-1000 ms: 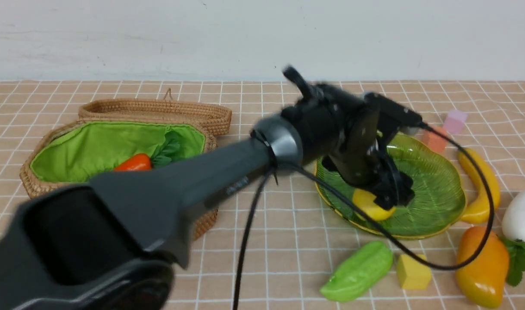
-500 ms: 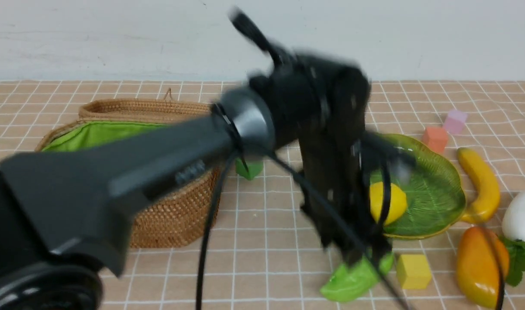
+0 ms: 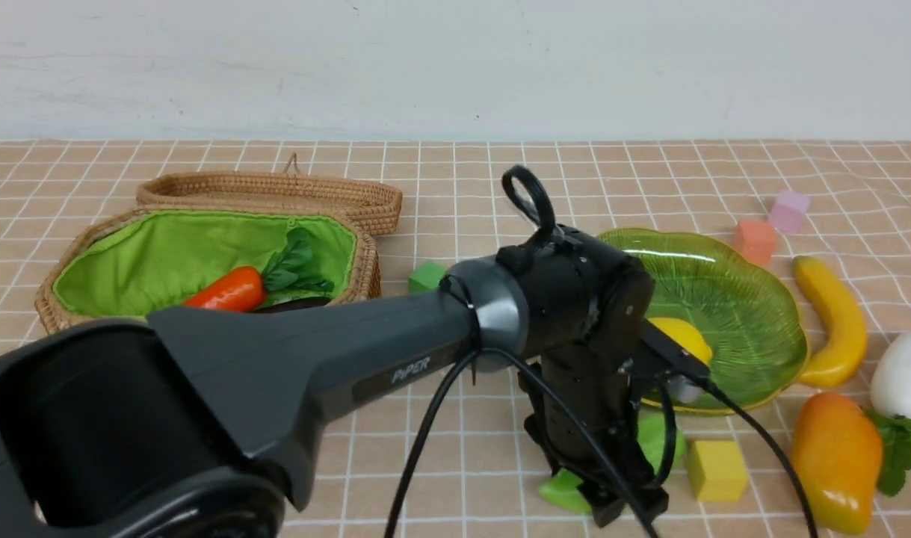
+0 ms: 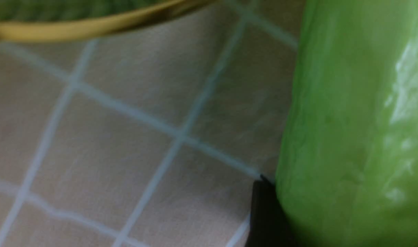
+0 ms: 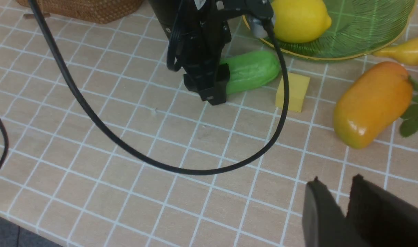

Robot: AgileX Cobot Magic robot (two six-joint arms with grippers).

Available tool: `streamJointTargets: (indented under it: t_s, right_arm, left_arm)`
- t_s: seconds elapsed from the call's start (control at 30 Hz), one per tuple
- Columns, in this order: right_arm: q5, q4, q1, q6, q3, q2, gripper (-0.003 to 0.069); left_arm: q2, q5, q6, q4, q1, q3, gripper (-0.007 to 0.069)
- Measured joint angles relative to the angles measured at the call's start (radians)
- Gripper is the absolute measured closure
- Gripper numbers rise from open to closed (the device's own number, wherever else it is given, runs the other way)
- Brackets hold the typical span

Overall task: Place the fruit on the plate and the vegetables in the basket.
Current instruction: Take a chayote with your left arm and place it on the basket on the left.

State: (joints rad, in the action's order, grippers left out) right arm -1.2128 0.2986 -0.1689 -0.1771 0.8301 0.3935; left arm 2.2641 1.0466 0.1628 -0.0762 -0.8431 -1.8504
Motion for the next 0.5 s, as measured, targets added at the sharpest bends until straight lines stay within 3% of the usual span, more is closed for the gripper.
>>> streamJointTargets:
  t_s: [0.2,0.5]
  right_arm:
    - [0.000,0.008,0.000,0.000,0.000,0.000,0.0506]
    - [0.000,0.013,0.000,-0.015,0.000,0.000,0.0505]
  left_arm:
    - [-0.033,0.129,-0.009,0.102,-0.003,0.003,0.0207]
    - [-0.439,0.173,0.167,0.227,0.040,0.148,0.0207]
